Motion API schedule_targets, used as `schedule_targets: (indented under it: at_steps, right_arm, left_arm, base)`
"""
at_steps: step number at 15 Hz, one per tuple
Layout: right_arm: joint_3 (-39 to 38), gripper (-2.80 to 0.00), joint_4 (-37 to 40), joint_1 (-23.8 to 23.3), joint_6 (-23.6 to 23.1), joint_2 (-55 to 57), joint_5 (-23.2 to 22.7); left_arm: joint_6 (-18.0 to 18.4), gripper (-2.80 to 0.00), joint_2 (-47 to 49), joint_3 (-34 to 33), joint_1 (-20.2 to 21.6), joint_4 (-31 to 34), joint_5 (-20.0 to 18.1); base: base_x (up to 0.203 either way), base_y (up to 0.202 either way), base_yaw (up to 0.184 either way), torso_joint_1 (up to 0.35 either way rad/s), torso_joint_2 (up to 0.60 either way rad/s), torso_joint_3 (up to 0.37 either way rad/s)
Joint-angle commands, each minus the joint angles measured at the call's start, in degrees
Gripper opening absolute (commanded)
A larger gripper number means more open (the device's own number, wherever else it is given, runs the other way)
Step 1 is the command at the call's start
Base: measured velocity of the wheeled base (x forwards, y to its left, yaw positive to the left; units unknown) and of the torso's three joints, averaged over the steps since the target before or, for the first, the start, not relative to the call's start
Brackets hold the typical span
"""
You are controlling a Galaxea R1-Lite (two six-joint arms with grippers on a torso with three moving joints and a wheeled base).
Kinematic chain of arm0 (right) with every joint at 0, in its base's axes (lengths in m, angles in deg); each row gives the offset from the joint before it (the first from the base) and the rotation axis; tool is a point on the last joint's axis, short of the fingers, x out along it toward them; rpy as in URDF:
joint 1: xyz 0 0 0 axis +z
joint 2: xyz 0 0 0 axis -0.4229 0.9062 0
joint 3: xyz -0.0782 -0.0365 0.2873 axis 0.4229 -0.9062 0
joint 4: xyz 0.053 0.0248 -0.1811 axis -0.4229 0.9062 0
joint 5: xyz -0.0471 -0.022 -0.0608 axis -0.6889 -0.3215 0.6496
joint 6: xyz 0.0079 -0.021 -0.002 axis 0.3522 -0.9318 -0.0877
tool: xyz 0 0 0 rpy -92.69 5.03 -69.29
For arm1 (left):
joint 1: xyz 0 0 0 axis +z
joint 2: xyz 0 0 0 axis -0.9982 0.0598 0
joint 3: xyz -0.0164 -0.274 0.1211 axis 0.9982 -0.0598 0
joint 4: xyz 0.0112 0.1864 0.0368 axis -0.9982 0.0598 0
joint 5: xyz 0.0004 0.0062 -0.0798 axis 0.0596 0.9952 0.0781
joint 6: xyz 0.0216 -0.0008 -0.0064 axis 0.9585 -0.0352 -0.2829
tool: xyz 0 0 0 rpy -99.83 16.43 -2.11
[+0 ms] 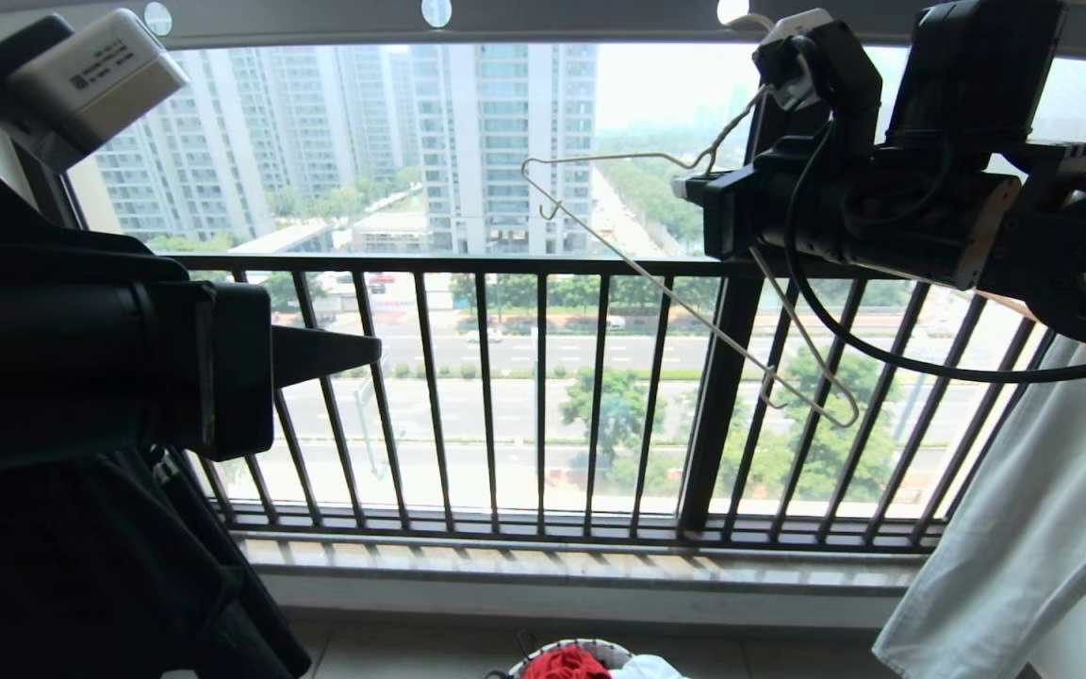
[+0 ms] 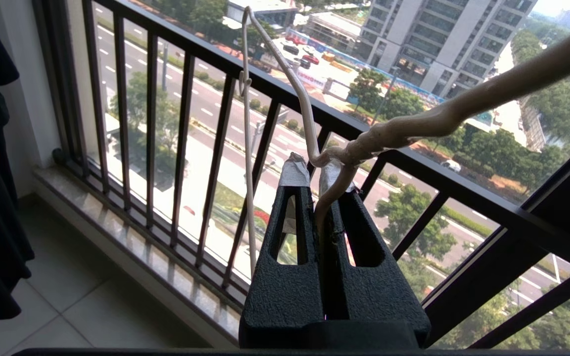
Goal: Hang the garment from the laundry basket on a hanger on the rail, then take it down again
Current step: Hang the clothes rack on the clothesline
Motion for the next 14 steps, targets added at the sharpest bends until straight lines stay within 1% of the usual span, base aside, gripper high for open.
schedule_targets:
  at_steps: [1,2,3,10,12,14]
  right_arm:
    - [1.3,-2.8,1.6,0.3,-0.3,-0.4,0.0]
    - [1.4,-2.8,2.1,0.5,-0.7,-0.5,0.2]
    - [1.4,0.0,2.1,0.6,-0.9,-0.5,0.6]
    - [0.1,0.0,2.0,1.1,-0.5,-2.6,1.7]
    - [-2.5,0.0,2.0,1.4,0.1,-6.3,1.3]
    - [-7.2,0.0,2.0,2.0,0.4,-11.1,1.2]
  left_arm:
    - [-0.1,-2.8,-0.2,0.0,0.0,0.1,0.1]
    - [-0.1,-2.8,-0.3,0.1,0.0,0.1,0.1]
    - [-0.1,-2.8,-0.3,0.1,0.0,0.1,0.1]
    - [0.1,-2.8,-0.8,0.0,0.0,0.1,0.1]
    - [0.2,-2.8,-0.8,0.0,0.0,0.1,0.0]
    - [0.2,-2.8,-0.8,0.0,0.0,0.1,0.0]
  base:
    - [0.0,0.0,0.0,0.0,0.0,0.0]
    - [0.0,0.0,0.0,0.0,0.0,0.0]
    - [0.0,0.0,0.0,0.0,0.0,0.0]
    - [0.0,0.0,0.0,0.0,0.0,0.0]
    - [0.0,0.0,0.0,0.0,0.0,0.0]
    - [0.0,0.0,0.0,0.0,0.0,0.0]
